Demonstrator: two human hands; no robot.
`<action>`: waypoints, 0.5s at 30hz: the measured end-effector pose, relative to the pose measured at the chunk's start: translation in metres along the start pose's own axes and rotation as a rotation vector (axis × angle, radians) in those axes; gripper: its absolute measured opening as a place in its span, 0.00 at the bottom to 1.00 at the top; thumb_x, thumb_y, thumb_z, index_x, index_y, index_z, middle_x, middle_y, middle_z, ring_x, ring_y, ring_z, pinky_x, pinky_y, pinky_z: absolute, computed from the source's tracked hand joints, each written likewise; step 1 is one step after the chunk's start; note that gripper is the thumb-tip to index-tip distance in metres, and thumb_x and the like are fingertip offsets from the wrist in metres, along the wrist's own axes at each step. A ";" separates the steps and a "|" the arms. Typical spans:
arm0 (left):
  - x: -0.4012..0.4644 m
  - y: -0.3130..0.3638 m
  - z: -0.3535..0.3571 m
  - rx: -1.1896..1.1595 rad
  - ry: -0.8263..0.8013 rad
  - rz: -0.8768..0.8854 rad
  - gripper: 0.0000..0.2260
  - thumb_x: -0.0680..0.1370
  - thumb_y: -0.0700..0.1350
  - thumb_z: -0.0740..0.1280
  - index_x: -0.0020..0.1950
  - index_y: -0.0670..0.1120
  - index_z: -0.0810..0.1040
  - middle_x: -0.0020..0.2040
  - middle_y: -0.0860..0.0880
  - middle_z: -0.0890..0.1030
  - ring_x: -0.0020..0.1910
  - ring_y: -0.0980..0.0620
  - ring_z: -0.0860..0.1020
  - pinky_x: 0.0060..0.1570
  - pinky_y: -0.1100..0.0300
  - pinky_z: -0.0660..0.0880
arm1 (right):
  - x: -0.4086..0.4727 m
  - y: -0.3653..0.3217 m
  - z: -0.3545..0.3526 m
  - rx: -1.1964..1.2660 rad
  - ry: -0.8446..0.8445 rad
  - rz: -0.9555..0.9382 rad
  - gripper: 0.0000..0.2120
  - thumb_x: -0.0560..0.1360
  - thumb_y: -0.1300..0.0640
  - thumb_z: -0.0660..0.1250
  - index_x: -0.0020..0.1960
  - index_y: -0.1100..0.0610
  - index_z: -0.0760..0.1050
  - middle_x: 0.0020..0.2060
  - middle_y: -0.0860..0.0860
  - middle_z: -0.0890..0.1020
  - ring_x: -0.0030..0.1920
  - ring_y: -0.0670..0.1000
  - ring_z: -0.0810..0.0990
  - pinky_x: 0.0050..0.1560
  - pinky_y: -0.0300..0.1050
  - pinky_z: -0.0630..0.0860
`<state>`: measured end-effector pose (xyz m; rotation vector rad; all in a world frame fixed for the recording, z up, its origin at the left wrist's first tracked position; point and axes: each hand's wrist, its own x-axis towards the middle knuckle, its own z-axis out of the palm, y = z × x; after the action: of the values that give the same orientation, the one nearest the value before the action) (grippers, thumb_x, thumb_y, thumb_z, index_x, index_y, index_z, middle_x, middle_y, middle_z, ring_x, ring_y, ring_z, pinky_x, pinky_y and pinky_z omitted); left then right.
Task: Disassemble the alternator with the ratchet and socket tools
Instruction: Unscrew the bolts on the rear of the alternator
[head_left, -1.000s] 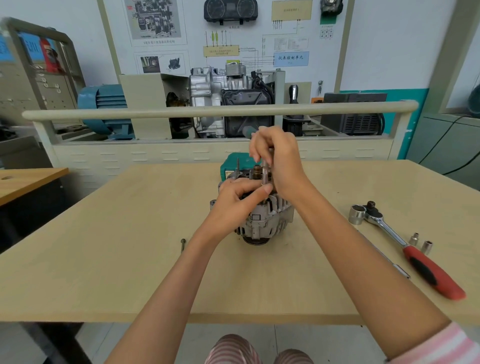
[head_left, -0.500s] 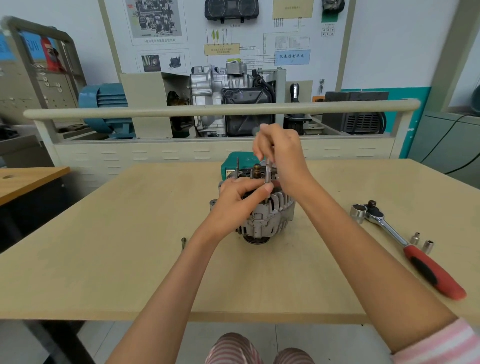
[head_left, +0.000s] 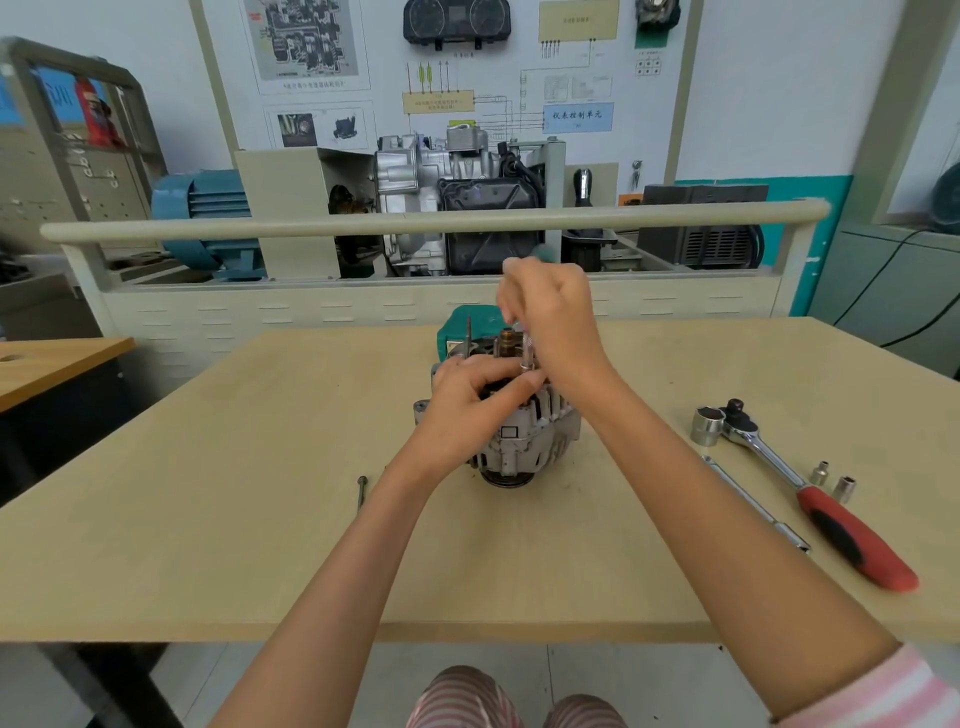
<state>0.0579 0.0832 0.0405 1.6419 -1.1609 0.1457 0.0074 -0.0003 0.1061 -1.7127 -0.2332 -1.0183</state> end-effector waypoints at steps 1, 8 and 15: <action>0.000 0.000 -0.001 0.011 -0.001 0.008 0.10 0.76 0.49 0.64 0.40 0.47 0.82 0.32 0.40 0.77 0.33 0.51 0.72 0.46 0.52 0.63 | 0.001 -0.001 -0.002 0.153 -0.029 0.053 0.19 0.72 0.58 0.56 0.22 0.56 0.60 0.20 0.52 0.63 0.26 0.49 0.65 0.37 0.41 0.69; 0.001 -0.008 0.000 -0.095 0.110 -0.082 0.20 0.72 0.30 0.64 0.23 0.47 0.65 0.21 0.54 0.66 0.25 0.56 0.61 0.33 0.62 0.59 | -0.014 0.015 0.016 -0.907 0.292 -0.261 0.10 0.72 0.57 0.60 0.32 0.58 0.70 0.30 0.51 0.70 0.35 0.50 0.67 0.48 0.45 0.63; 0.000 -0.001 0.001 -0.031 0.053 -0.024 0.15 0.76 0.42 0.65 0.29 0.55 0.77 0.26 0.58 0.69 0.30 0.60 0.67 0.47 0.55 0.60 | -0.003 0.001 0.003 -0.087 0.068 -0.051 0.17 0.70 0.59 0.56 0.23 0.55 0.58 0.21 0.52 0.61 0.27 0.52 0.61 0.35 0.42 0.61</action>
<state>0.0581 0.0828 0.0390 1.6152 -1.0977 0.1540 0.0079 0.0029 0.1035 -1.7548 -0.1920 -1.1365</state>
